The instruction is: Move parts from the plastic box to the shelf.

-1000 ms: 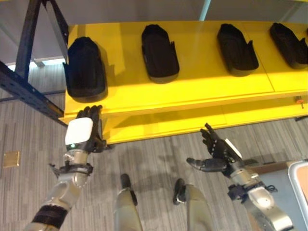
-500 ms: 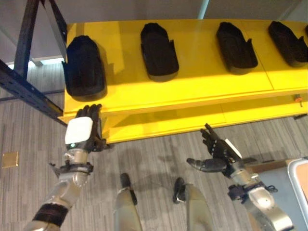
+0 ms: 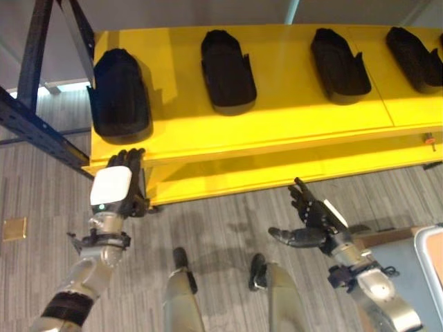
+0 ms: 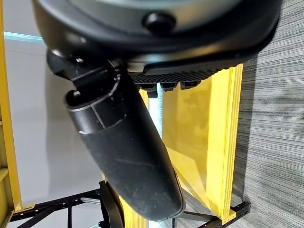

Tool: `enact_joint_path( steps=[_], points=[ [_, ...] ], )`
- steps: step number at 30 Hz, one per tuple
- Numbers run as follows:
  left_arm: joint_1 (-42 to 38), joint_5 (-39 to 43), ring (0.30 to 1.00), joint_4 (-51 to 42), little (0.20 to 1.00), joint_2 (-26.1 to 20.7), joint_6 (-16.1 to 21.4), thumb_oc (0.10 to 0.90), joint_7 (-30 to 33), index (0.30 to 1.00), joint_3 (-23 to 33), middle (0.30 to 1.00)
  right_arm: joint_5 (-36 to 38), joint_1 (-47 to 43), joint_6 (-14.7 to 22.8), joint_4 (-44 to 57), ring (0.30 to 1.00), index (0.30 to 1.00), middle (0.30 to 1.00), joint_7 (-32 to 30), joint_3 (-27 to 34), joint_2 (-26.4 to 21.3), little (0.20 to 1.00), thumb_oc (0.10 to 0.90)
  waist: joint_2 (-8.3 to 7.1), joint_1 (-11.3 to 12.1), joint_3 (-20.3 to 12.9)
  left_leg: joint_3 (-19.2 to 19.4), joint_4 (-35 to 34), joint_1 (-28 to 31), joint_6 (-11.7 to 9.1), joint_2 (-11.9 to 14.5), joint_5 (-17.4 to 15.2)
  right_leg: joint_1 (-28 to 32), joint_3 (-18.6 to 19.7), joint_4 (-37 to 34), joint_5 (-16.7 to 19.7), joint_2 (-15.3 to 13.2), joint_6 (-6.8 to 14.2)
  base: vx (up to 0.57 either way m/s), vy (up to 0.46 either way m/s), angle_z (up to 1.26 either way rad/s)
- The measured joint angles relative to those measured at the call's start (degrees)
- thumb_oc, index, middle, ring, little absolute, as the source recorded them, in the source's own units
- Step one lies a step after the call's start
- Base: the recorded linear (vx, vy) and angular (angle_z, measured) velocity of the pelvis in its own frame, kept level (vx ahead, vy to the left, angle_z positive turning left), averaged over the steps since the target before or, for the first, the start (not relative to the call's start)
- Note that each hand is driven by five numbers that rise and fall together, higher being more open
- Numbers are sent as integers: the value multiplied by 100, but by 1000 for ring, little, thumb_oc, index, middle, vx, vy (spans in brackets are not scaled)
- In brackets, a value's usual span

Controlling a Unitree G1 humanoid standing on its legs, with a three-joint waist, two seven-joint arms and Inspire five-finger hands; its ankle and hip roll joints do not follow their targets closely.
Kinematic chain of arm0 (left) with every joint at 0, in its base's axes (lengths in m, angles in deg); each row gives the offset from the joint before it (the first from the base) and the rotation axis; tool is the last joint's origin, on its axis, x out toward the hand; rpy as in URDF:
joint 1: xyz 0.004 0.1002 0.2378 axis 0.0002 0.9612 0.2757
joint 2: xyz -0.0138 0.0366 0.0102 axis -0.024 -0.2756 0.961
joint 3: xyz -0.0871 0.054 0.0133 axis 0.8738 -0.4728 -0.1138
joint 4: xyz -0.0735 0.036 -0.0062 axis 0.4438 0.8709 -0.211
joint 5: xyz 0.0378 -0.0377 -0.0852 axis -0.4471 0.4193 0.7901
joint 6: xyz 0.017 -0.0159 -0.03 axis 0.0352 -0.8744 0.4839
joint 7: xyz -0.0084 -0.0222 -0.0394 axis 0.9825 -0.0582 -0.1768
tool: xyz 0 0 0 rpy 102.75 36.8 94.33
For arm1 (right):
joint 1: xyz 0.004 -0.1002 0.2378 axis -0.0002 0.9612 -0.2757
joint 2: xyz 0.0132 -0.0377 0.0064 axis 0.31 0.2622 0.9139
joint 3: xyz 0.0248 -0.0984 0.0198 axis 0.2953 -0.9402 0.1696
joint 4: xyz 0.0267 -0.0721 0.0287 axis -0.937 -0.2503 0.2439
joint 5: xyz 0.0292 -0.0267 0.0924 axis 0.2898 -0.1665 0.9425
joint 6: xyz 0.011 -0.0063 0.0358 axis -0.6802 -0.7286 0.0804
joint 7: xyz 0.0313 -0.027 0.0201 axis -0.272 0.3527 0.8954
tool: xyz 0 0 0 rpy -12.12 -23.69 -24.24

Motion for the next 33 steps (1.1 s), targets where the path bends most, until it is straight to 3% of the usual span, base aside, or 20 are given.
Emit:
enact_joint_path(
  steps=[14, 33],
  points=[
    [268, -4, 1000, -515, 1000, -39, -65, 900, -194, 1000, 301, 1000, -1, -16, 0, 0, 1000, 1000, 1000, -2, 3, 11, 1000, 900, -11, 5, 9, -2, -7, 3, -3, -3, -2, -5, 1, 41, -16, 0, 22, 0, 0, 0],
    [219, -16, 1000, -685, 1000, -279, 7, 900, -428, 1000, 299, 1000, -1, -35, -2, -2, 1000, 1000, 1000, 26, 3, 15, 1000, 900, -40, -16, 75, -8, 3, 15, -7, -8, -7, -24, 2, 127, -70, -14, 28, 0, 0, 0]
  ],
)
